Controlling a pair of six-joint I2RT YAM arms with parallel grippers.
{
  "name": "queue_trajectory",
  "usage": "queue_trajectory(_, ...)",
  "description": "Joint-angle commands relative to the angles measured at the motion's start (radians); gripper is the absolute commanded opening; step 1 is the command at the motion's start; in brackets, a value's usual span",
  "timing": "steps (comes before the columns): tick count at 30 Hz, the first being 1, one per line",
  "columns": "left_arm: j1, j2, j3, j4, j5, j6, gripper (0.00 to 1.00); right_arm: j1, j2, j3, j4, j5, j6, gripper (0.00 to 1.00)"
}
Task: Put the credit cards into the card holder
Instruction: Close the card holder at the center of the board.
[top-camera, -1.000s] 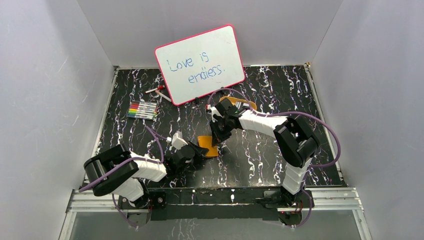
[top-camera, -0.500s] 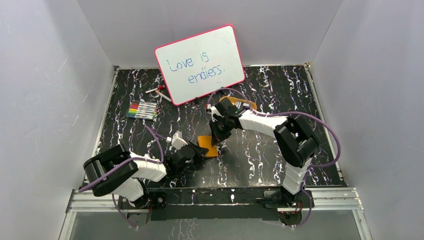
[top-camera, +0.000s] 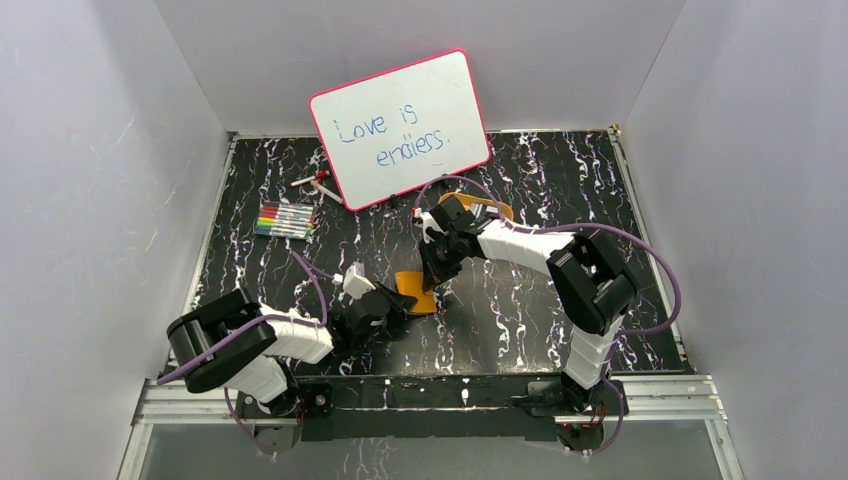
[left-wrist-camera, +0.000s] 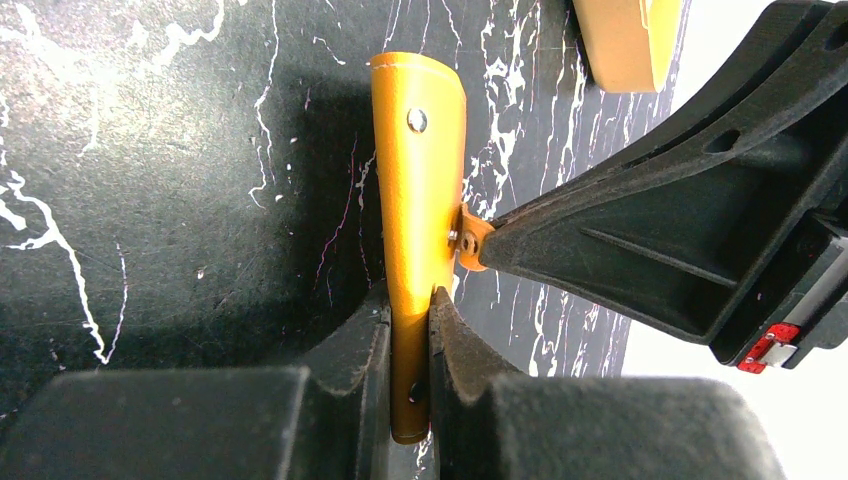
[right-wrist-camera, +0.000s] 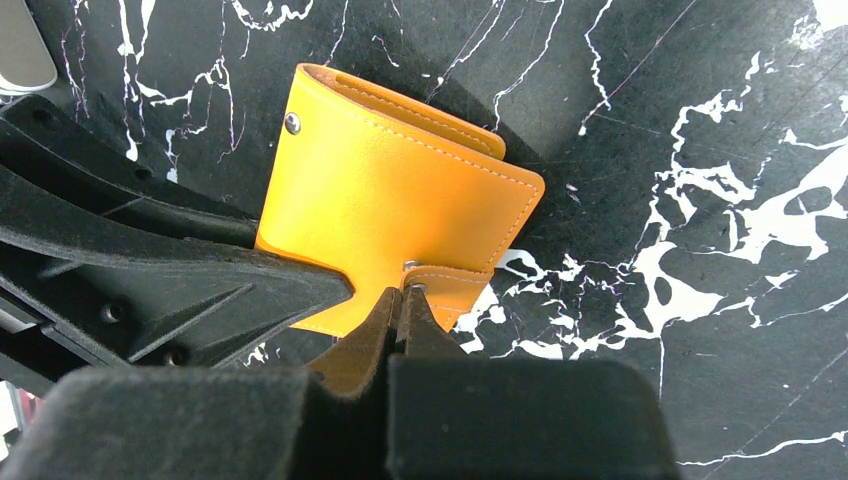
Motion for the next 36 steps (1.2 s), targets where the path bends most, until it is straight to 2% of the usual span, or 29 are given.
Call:
queue_trajectory(1, 0.001, 0.033, -0.036, -0.207, -0.05, 0.069, 0.0, 0.002, 0.0, 0.044, 0.04, -0.045, 0.02, 0.0)
queue_trajectory(36, 0.002, 0.047, -0.045, -0.166, -0.034, 0.076, 0.0, 0.021, 0.061, 0.063, 0.044, -0.06, 0.047, 0.0)
